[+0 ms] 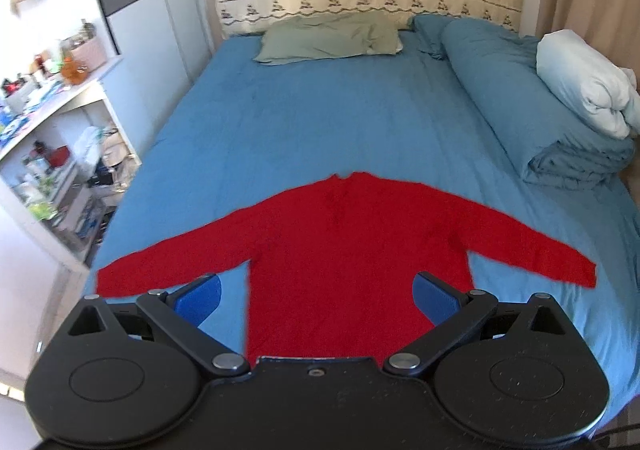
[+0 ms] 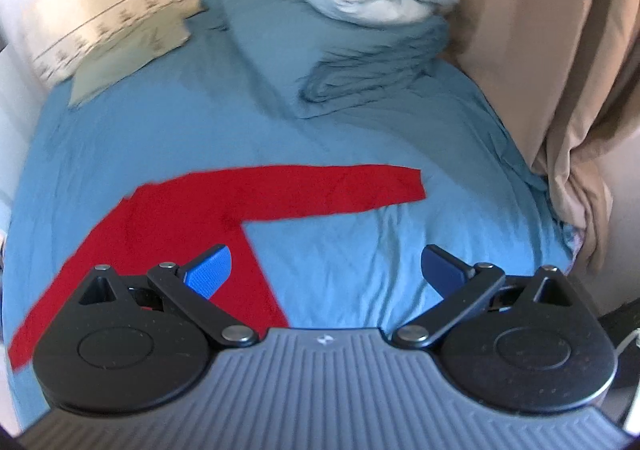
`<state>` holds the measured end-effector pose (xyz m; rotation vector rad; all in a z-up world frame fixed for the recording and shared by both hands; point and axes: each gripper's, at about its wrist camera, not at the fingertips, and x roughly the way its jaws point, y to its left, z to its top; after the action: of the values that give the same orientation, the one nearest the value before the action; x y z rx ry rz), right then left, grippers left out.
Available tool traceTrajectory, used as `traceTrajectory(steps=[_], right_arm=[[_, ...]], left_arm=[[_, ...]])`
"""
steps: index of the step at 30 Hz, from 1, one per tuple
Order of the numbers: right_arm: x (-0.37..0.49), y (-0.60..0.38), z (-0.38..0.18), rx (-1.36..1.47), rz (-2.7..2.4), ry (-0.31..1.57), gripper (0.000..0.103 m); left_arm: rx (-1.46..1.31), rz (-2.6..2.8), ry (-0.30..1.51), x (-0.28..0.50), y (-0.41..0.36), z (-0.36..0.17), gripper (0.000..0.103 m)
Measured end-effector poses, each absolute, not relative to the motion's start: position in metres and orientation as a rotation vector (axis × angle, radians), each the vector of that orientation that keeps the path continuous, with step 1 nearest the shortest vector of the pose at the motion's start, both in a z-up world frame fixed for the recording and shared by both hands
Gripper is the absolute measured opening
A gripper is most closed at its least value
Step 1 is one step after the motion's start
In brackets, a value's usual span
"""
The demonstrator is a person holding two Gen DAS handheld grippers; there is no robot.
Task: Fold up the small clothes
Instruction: 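Grasp the red sweater's sleeve cuff with the right gripper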
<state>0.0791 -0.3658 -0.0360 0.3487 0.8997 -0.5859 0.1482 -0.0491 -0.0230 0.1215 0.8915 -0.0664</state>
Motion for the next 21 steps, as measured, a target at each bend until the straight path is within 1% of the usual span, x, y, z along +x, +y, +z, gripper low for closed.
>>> traceTrajectory(steps=[5,12,18,20,21], right_arm=[[0.124,-0.438,-0.102,0.447,-0.628,0.888,0.103],[0.180,-0.530,-0.227,0.529,-0.730,0.904,0.103],[0.208,-0.576,-0.335,0.580,-0.801,0.931,0.103],[0.210,-0.586,-0.362,0.608,-0.817,0.932,0.103],[0.210,-0.591,-0.373,0.620,-0.830,0.929,0.101]], left_arm=[[0.114,-0.066,0.907,0.213,-0.094,-0.065,0.103],[0.096,-0.004,0.944,0.291,-0.148,-0.154,0.103],[0.092,0.017,1.017,0.343,-0.176,-0.234,0.103],[0.091,0.026,1.047,0.358,-0.181,-0.259,0.103],[0.089,0.031,1.060,0.365,-0.184,-0.271,0.103]])
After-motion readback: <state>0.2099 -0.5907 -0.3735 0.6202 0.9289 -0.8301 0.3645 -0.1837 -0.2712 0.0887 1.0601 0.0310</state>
